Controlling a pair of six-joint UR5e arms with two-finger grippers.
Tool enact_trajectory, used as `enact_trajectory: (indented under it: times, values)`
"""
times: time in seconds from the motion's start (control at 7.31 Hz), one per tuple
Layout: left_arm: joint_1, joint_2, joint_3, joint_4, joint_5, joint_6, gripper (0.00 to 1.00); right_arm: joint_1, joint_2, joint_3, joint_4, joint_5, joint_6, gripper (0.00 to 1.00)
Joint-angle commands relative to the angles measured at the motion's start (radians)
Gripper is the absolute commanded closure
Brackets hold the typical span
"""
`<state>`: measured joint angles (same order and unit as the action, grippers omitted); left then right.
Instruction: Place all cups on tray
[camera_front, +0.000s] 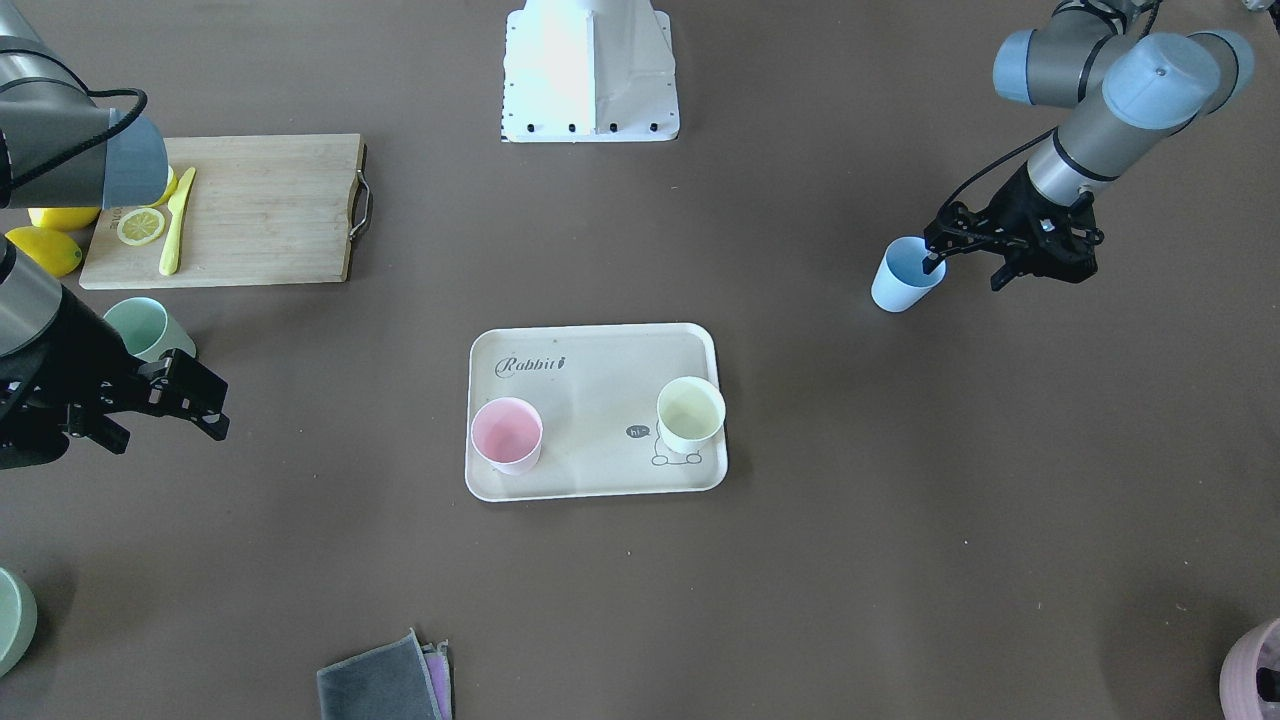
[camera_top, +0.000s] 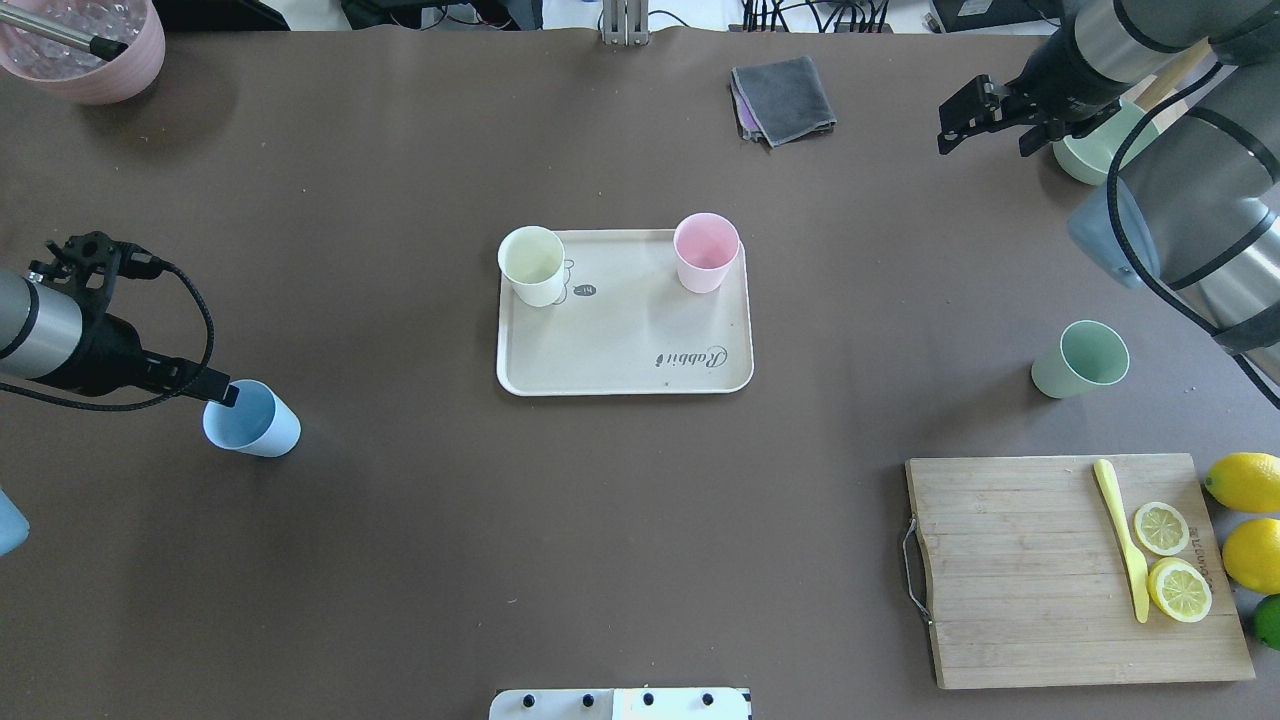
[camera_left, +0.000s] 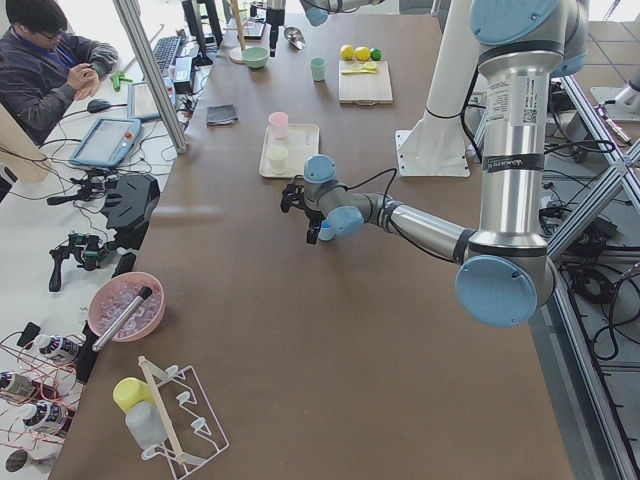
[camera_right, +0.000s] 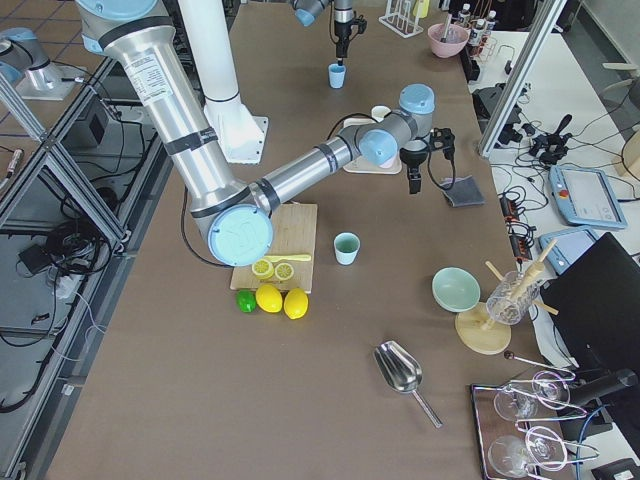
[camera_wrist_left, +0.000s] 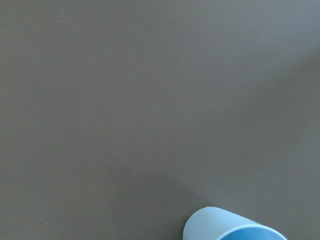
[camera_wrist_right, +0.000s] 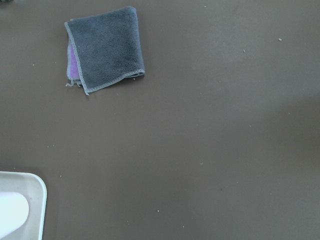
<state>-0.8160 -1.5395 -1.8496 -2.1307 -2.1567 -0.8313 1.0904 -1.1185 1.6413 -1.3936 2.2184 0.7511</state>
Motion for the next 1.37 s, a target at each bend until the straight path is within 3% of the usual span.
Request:
enact_trajectory:
  times: [0.0,0.14,0.27,0.41,0.82,0.96,1.23]
  values:
    - [0.046,0.007,0.003,-0.012,0.038,-0.02,0.13,0.002,-0.018,0.0,0.004,-0.008,-0.004,0.0]
    - [0.063,-0.002,0.013,-0.012,0.063,-0.022,0.62,0.002,-0.024,0.0,0.005,-0.008,-0.024,0.0]
    - [0.067,-0.008,0.023,-0.012,0.064,-0.02,0.93,0.002,-0.032,-0.001,0.005,-0.008,-0.036,0.0]
    - [0.072,-0.01,0.023,-0.012,0.064,-0.017,1.0,0.009,-0.038,-0.001,0.005,0.0,-0.048,0.0]
    - [0.071,-0.071,0.009,0.011,0.052,-0.015,1.0,0.063,-0.093,0.011,0.005,0.02,-0.142,0.0]
    - [0.067,-0.139,0.007,0.081,0.052,-0.023,1.0,0.078,-0.133,0.021,0.005,0.035,-0.179,0.0]
    - [0.069,-0.384,0.015,0.35,0.057,-0.051,1.0,0.078,-0.204,0.023,0.011,0.023,-0.243,0.0]
